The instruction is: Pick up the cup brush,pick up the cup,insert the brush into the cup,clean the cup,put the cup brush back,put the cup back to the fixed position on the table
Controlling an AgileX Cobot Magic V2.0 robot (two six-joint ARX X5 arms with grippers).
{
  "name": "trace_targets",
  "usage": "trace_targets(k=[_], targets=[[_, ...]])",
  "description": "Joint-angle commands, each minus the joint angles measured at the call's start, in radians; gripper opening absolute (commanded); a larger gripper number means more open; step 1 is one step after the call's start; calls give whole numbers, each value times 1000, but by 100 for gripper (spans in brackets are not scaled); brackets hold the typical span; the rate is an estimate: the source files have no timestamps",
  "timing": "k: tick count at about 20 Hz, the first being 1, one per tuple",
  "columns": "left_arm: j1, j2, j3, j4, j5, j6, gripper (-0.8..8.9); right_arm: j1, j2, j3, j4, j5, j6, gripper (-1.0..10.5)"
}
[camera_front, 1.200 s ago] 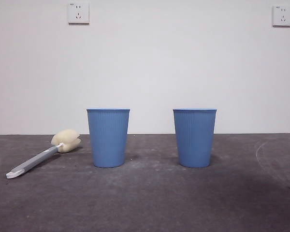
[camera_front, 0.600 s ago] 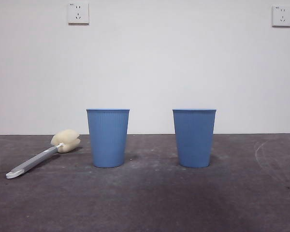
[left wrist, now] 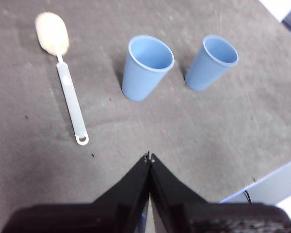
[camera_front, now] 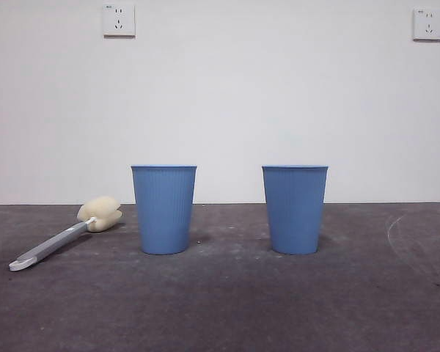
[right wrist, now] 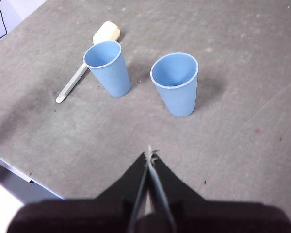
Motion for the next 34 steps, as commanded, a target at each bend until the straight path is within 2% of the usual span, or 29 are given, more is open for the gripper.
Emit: trace_targets(k=[1,5,6,7,8,10,11,15,18,23,29,34], targets=[[-14,8,2,-9,5,34,-8,1,6,19,2,-4,-23,-10],[-30,19,3,-10,14,34,1,1,6,23,3,-2,-23,19],[-31,23,3,-10,26,33,8,1,6,23,3,-2,-23,98],[-31,31,3,-10,50,33,81,1,6,23,4,-2,-21,212],[-32,40,3,-10,80,33,236,1,6,23,4,-2,-11,337],[-32,64,3,-7,134,33,640,1,6,23,3,-2,-4,525],[-32,79,3,-3,139,33,680,1,6,23,3,-2,-4,538],[-32,158,3,36,137,30,678,1,6,23,5,-2,-4,537],[-33,269,3,101,53,29,672,1,10,23,8,-2,-4,537],[-65,430,3,178,-33,29,648,1,23,23,11,-2,-4,537],[-176,723,8,391,-262,6,648,1,72,23,9,-2,-4,537],[-250,881,8,555,-464,-23,647,1,99,23,6,-3,-4,537]])
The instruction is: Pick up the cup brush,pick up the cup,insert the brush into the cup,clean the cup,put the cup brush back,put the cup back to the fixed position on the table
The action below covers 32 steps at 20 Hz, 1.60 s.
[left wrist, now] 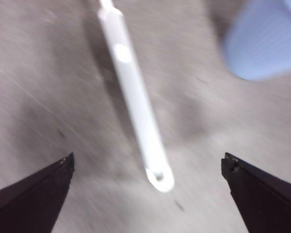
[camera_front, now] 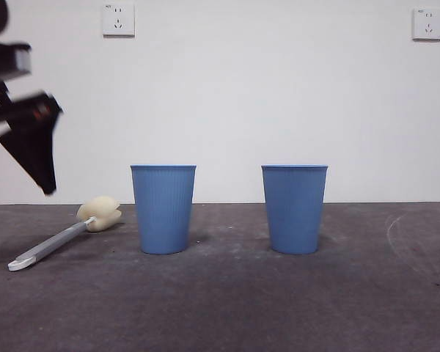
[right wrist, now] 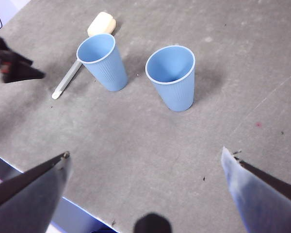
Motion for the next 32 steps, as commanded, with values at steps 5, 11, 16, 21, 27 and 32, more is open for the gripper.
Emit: trace_targets(k=[5,11,16,21,27,32], targets=[[-59,155,1,145,-85,-41,647,1,9,2,3,-2,0,536],[-77,240,1,172,-119,-94,615,1,9,2,3,-2,0,536],[-85,261,1,161,-120,-108,343,1,10,2,9,-2,0,536],[-91,261,1,151,-105,-108,15,1,10,2,9,-2,0,536],[-90,257,1,130,-101,-125,-8,1,10,2,14,-2,0,536],[-70,196,1,117,-101,-121,-8,1,10,2,24,-2,0,536]])
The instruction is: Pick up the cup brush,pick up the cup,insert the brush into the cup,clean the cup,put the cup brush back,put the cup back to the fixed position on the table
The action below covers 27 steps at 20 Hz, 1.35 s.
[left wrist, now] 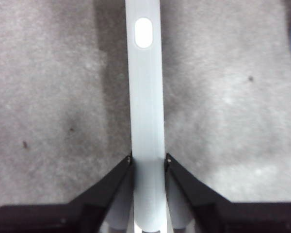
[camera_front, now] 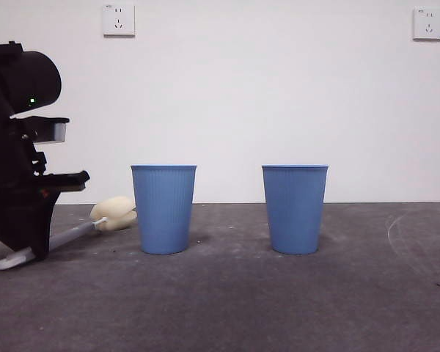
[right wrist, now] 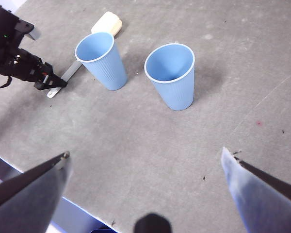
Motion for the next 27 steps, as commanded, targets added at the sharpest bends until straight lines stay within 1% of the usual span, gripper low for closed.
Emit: trace_targets(k=[1,5,7,9,11,13,15,17,20,23,25,27], targets=[[18,-55,-4,-3,4,2,-8,1,0,2,26,-2,0,536],[66,-205,-4,-48,10,56,-8,1,6,2,73,-2,3,537],[95,-295,-4,-107,80,81,-8,10,21,-1,108,-2,16,537],[121,-384,-4,-156,185,81,-8,46,58,-16,135,-3,15,538],[132,-471,-4,-185,259,81,-8,98,100,-69,204,-2,15,538],[132,-544,-4,-219,291,81,-8,145,137,-139,298,0,32,538],[132,-598,-4,-260,293,81,-8,188,167,-199,394,16,69,538],[132,-638,-4,-298,303,84,-8,248,200,-268,521,72,100,538],[132,-677,-4,-337,370,85,-8,338,257,-380,730,183,132,537],[130,-686,-4,-356,375,96,-8,429,328,-508,1027,324,177,537],[130,-686,-4,-364,375,104,-8,463,377,-564,1180,398,193,537],[130,-686,-4,-364,375,109,-8,480,452,-598,1315,437,203,537]])
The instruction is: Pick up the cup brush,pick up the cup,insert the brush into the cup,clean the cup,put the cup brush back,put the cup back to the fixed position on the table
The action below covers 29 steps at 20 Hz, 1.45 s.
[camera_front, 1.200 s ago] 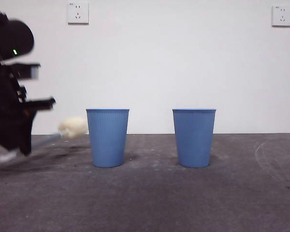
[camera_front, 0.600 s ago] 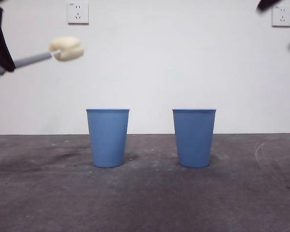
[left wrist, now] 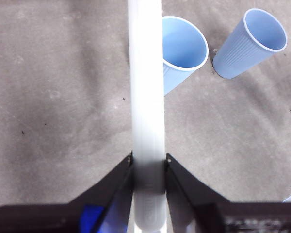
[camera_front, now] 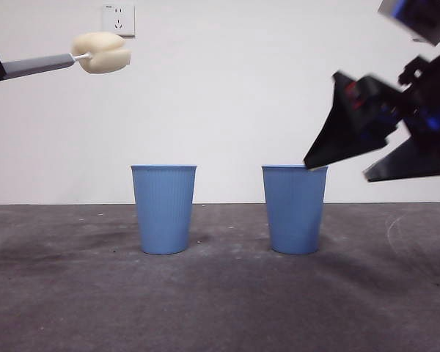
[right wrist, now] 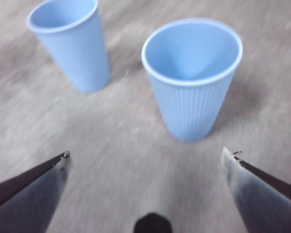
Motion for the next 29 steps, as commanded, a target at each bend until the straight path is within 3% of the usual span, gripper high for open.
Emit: trace_targets(k=[1,11,26,27,29], targets=[[1,-2,-4,3,4,26,-8,7,90,-24,130,45,25,537],[0,-2,-4,-6,26,42,-8,3,500,-11,605,93,67,541],[0,-2,-4,-24,26,52,-8,3,755,153,737,140,67,529],[0,-2,-4,-26,26,52,-8,3,760,153,735,145,67,479],[0,-2,-4,-25,26,53,-8,3,764,152,727,145,64,276]])
